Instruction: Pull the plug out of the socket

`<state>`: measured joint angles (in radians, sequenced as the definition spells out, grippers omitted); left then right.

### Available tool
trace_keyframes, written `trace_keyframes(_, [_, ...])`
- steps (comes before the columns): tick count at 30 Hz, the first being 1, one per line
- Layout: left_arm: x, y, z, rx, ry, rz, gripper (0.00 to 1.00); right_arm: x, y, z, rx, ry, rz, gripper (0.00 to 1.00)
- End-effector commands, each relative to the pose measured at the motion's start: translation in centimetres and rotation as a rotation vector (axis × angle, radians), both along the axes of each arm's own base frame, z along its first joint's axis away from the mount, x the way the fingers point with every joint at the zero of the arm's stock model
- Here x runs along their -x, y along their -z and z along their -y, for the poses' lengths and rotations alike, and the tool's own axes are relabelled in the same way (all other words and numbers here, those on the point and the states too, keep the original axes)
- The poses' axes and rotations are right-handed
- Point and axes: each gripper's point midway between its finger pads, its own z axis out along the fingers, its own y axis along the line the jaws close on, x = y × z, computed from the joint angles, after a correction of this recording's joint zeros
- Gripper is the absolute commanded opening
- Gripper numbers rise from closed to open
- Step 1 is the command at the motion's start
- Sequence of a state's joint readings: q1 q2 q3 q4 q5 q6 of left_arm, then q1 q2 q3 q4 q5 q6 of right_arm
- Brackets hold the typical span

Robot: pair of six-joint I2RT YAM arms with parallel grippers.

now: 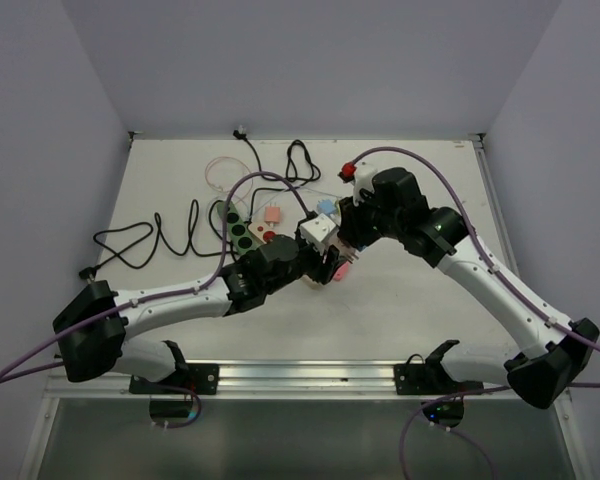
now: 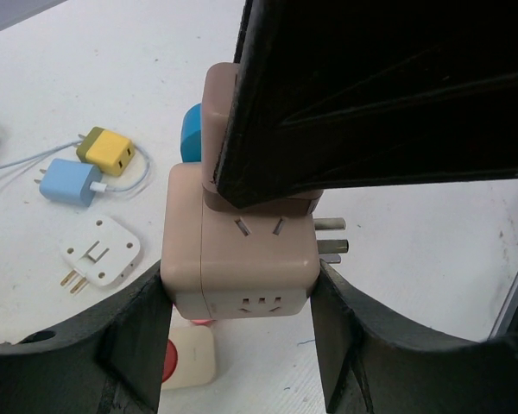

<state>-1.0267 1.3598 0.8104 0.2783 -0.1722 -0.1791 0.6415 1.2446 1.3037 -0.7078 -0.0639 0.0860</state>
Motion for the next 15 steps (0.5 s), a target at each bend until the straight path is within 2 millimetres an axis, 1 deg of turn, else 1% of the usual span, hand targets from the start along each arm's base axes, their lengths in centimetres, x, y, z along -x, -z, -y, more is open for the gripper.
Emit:
trace_keyframes(1, [1.3,11.4,-6.8,-0.376,-0.128,-0.241,0.0,-3.6,-12.1,2.7,-0.226,0.19,0.427,0.0])
trace_keyframes(2, [0.9,11.5,-7.1,-0.371,-0.142,-0.252,0.0,-3.4,-12.1,2.7,-0.235,0.184,0.434,0.0])
trace_keyframes(3, [0.8,11.3,-7.0,-0.357,-0.147,-0.257,0.0,-3.3,-11.3,2.7,-0.233,0.182,0.427,0.0])
trace_keyframes(4, [0.7,11.3,-7.0,-0.342,-0.151,-0.27,0.0,-3.0,-11.9,2.7,-0.255,0.174,0.448,0.0])
trace_keyframes(5, [0.3,11.3,-7.3,-0.338,-0.165,-0.275,0.0,-3.0,-11.6,2.6,-0.257,0.169,0.445,0.0])
trace_keyframes(8, [0.0,11.6,-7.7,-0.362,-0.17,-0.269,0.0,-3.2,-10.2,2.1,-0.229,0.154,0.398,0.0])
trace_keyframes(9, [0.1,11.7,-7.7,-0.369,-0.162,-0.27,0.0,-3.3,-11.1,2.0,-0.232,0.154,0.403,0.0])
trace_keyframes(10, [0.3,11.8,-7.7,-0.375,-0.153,-0.267,0.0,-3.4,-10.7,2.0,-0.215,0.154,0.38,0.0])
trace_keyframes(11, [0.5,11.8,-7.6,-0.376,-0.143,-0.263,0.0,-3.9,-10.1,1.5,-0.197,0.148,0.353,0.0])
trace_keyframes(12, [0.6,11.7,-7.4,-0.37,-0.136,-0.256,0.0,-4.1,-11.3,1.4,-0.206,0.149,0.365,0.0])
trace_keyframes(14, [1.1,11.5,-7.1,-0.368,-0.116,-0.244,0.0,-5.0,-10.5,0.9,-0.176,0.153,0.328,0.0])
trace_keyframes(15, [1.3,11.3,-7.0,-0.363,-0.109,-0.238,0.0,-5.4,-11.5,0.6,-0.184,0.153,0.341,0.0])
